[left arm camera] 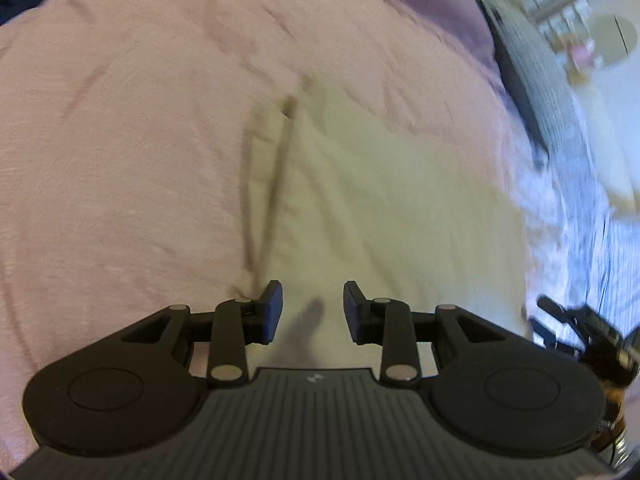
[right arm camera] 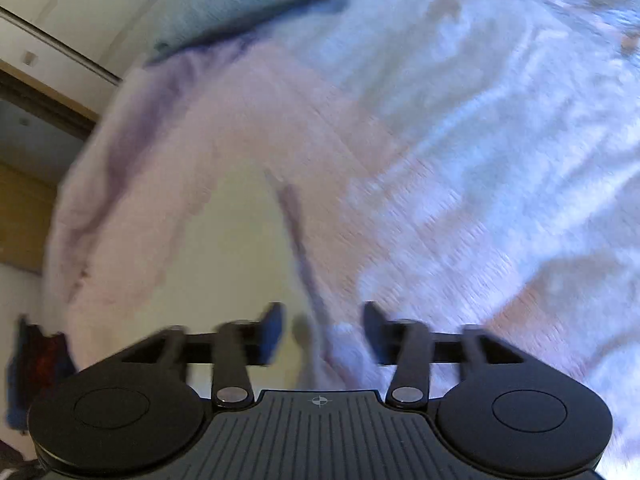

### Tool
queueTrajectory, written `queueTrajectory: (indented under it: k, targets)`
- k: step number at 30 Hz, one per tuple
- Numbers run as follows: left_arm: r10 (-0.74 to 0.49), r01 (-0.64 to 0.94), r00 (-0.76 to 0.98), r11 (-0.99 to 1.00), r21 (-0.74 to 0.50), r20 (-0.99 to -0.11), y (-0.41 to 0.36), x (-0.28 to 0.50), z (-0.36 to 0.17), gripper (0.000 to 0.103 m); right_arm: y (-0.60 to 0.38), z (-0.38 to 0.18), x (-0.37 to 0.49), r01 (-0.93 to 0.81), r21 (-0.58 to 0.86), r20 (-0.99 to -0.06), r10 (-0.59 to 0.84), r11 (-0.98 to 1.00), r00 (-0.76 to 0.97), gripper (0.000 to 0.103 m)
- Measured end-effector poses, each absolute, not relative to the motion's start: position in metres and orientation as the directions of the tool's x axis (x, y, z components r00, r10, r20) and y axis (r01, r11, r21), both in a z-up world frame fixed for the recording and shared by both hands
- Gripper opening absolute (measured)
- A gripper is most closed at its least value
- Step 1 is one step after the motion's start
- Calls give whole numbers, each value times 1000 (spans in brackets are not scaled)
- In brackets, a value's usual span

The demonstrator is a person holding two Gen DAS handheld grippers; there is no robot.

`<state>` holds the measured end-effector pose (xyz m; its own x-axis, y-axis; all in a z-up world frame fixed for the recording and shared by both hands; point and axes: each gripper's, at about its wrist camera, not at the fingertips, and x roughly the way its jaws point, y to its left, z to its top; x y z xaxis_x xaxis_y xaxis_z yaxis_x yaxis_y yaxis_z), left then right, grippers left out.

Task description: Fold clothes

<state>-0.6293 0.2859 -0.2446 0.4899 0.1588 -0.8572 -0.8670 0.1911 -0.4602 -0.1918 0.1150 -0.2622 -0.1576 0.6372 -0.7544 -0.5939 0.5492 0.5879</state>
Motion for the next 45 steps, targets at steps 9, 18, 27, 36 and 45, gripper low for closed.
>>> queueTrajectory:
  k: [9,18,27,36,45]
  targets:
    - [136,-854,521,66,-517,-843,291,-649,-286,46,124,-295,-177,-578,717,-674,600,389,-432,60]
    - [70,-760,647,131,-636,-759,305,-652,-284,14,126,-303,-181,-576,725,-678,538,377,-502,14]
    - [-34,-744,573,396,-538,-819,414,-674,-233,15,66,-288,-289,-360,729,-670,497,583,-552,11]
    - [-54,-713,492,547,-439,-869,462,-678,-263,23,55,-311,-408,-322,703,-652,393,634,-649,54]
    - [221,-858,509,214,-468,-832,384,-784,-243,34,99,-239,-314,-831,376,-921,263,409,-288,56]
